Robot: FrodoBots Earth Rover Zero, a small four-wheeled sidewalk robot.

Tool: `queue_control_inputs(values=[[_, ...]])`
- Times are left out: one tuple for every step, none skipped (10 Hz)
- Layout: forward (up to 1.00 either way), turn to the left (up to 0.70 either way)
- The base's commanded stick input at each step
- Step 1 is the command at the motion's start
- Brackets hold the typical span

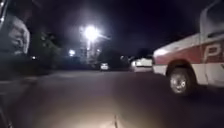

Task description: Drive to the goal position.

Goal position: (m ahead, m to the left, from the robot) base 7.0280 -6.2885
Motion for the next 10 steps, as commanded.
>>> queue_control_inputs(values=[[0.70, 0.00], [0.70, 0.00], [0.70, 0.00], [0.70, 0.00], [0.70, 0.00], [0.70, 0.00], [0.70, 0.00], [0.70, 0.00], [0.70, 0.00], [0.70, 0.00]])
